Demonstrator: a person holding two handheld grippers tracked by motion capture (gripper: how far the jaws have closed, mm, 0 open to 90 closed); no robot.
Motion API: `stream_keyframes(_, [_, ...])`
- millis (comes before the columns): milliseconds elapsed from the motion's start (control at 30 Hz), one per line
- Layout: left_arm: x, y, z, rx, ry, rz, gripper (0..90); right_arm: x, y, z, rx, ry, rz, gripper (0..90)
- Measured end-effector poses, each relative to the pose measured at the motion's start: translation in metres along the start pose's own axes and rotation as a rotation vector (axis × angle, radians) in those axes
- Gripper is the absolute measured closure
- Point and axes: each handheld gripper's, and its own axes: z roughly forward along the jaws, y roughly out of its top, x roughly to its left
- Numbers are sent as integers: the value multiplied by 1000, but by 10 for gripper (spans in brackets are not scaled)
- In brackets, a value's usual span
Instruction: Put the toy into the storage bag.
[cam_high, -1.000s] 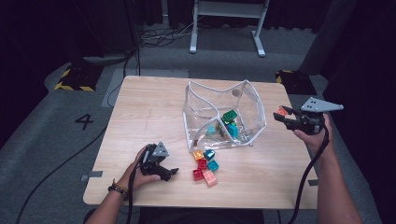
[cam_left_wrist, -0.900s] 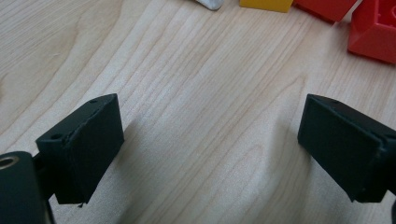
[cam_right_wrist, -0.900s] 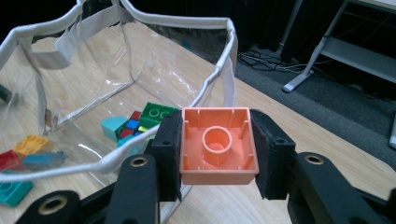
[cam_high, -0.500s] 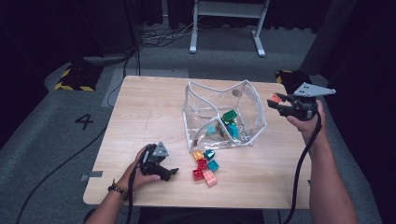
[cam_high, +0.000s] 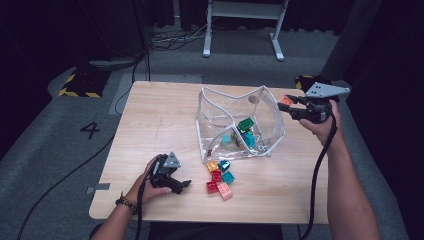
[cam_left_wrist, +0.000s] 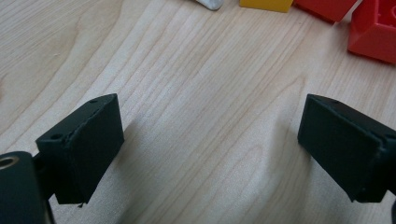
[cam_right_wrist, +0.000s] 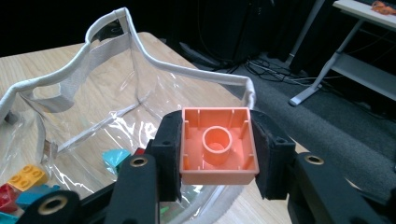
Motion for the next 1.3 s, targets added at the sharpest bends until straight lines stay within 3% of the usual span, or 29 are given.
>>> stream_keyframes(333, [0,0,0,1,0,2,71,7,15,22,36,34,-47,594])
stream_keyframes(567, [0,0,0,2,0,2,71,15,23,39,101,66,-112,594])
stream_keyframes(700, [0,0,0,0,0,0,71,18,25,47,120,91,-118,594])
stream_keyframes(833, [0,0,0,0,0,0,71,21,28,59,186,124,-155,594])
stream_keyframes(1167, [0,0,0,2,0,2,71,33,32,81,321,151,-215,593])
stream_keyframes(1300, [0,0,0,2,0,2,71,38,32,91,372,162,-275,593])
